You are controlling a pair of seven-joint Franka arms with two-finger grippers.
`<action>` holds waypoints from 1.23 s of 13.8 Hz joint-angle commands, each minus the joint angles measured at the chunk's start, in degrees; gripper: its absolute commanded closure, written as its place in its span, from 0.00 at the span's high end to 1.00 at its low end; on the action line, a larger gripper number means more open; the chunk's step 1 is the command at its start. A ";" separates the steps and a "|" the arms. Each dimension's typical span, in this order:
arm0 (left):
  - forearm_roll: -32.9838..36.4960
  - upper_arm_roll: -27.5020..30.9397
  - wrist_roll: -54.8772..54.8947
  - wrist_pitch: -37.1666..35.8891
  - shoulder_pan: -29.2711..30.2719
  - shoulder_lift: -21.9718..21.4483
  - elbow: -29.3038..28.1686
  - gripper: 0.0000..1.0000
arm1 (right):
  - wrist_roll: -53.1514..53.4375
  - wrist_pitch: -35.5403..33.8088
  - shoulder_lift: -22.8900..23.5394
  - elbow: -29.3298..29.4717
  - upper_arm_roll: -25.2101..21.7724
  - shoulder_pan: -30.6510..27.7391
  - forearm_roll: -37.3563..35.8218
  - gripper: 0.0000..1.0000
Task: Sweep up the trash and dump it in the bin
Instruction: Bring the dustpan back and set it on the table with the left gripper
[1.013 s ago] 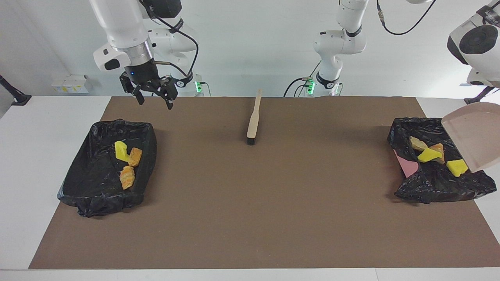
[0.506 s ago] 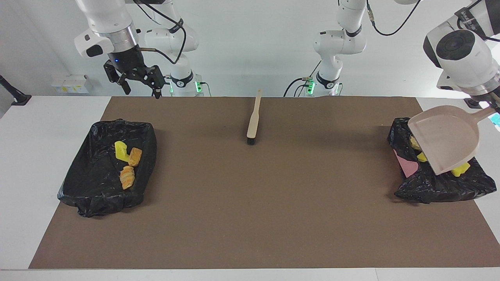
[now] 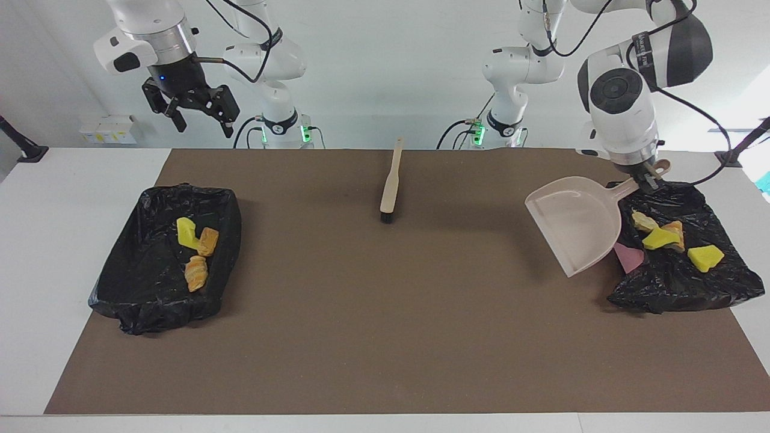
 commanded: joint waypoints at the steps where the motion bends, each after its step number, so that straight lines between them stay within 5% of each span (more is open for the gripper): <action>1: -6.76 -2.45 -11.11 -0.51 -0.67 -1.40 -2.01 0.00 | -1.57 -0.64 -1.29 -1.47 0.16 -0.40 -0.36 1.00; 9: -22.25 -15.19 -48.54 6.07 -1.64 1.58 -1.58 0.00 | -1.57 -0.56 -1.29 -1.48 0.16 -0.31 0.26 1.00; 17: -23.14 -22.68 -77.56 18.46 -5.41 10.54 -0.17 0.00 | -1.48 -0.21 -1.29 -1.48 0.16 -0.40 0.26 1.00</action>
